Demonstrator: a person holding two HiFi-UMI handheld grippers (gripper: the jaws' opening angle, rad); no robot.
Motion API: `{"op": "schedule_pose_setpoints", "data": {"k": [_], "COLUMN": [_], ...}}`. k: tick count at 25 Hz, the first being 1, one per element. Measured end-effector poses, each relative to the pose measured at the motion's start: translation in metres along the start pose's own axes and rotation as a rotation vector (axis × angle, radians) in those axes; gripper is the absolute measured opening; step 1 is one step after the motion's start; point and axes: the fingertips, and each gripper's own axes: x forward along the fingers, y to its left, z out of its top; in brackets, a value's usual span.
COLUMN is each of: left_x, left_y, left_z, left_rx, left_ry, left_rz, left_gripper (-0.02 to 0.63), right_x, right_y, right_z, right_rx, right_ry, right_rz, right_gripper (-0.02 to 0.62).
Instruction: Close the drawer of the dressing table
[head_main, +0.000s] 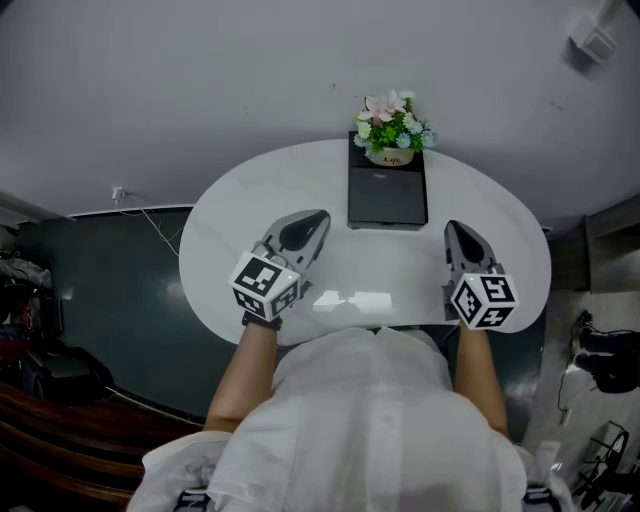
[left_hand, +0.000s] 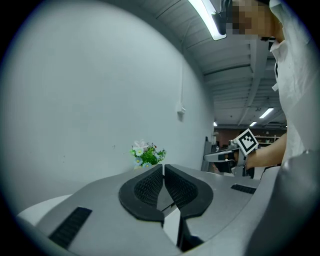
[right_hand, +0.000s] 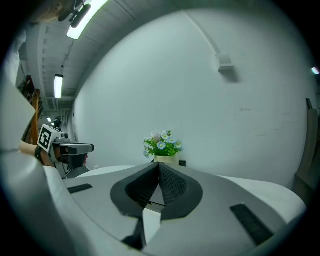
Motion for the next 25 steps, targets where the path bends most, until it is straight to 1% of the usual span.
{"op": "schedule_pose_setpoints", "data": {"k": [2,8,12,15,21,25], "left_x": [-0.007,-0.033,-0.055,-0.071,-0.095,-0.102], "left_y": [0.004,0.019,0.033,0.041,0.055,0.059], "left_z": [0.006,0.023,0.03,0.035,0.032,0.032], "left_rx": [0.01,0.042,0.053,0.053,0.05,0.037], "left_ry": [-0.016,-0.057,-0.074,-0.091,-0.094,-0.099], "left_rz": [0.014,0.08,0.138,0.176,0.232,0.248], "left_gripper": [0.02,0.02,0.02,0.02,0.02,0.02], "right_x": [-0.009,-0.032,-0.045,-0.051,-0.055,-0.054], "right_y": [-0.001,-0.001,-0.003,-0.003,-0.005,-0.004], "right_z": [0.005,0.02,0.028,0.031,0.029,0.028], "right_rx": [-0.005,-0.064,-0.062,-0.066,-0.066,-0.086], "right_ry": [-0.029,-0.113,-0.154,-0.169,-0.176,-0.157], "right_rz": [-0.009,-0.034,-0.044,-0.047,-0.059,-0.062], "right_gripper": [0.011,0.009,0.009,0.009,0.009,0.009]}}
